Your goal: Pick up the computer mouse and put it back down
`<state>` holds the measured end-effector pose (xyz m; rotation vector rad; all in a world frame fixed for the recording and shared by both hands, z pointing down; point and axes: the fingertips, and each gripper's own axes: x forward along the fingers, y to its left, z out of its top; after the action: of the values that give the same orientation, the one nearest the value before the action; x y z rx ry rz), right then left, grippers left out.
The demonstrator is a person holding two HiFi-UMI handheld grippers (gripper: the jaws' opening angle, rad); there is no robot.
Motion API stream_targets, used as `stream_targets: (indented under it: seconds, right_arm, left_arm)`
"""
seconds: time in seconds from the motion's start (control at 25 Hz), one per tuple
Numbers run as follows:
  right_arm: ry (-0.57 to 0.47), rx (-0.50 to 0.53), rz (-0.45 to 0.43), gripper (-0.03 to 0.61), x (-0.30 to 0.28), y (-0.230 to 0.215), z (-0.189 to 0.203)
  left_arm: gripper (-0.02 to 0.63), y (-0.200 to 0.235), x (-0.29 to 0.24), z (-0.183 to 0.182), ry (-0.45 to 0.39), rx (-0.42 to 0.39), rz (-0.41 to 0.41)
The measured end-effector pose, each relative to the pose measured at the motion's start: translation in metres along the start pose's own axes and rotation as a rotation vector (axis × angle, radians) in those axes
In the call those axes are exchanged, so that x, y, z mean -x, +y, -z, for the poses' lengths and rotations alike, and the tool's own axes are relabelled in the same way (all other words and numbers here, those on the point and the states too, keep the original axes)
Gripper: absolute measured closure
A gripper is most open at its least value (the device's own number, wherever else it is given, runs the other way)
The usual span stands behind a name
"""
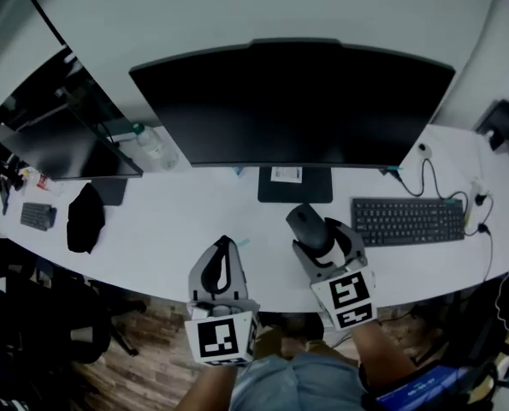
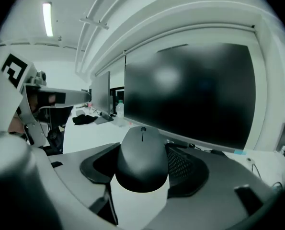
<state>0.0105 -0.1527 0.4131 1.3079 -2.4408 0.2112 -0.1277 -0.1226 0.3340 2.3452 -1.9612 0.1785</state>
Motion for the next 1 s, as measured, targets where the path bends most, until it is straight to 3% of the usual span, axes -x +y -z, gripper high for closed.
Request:
stream_targets:
  seconds: [0.24, 0.52, 1.0]
  right_arm:
    - [-0.141, 0.075, -0.029, 0.278, 0.015, 0.005, -0.073]
    - [-0.276, 0.146, -0.038, 0.278, 0.039, 0.01, -0.137]
    - [-0.307, 0.178, -0.065, 0.276, 0.036, 0.019, -0.155]
  left_arm:
    - [0.606, 0.017, 0.008, -0.037, -0.082, -0.016, -0.065]
    - [0.606, 0.025, 0.015, -0.07, -0.176, -0.041, -0.085]
    - [0.606, 0.034, 0.014, -0.078, -0.194, -0.049, -0.11]
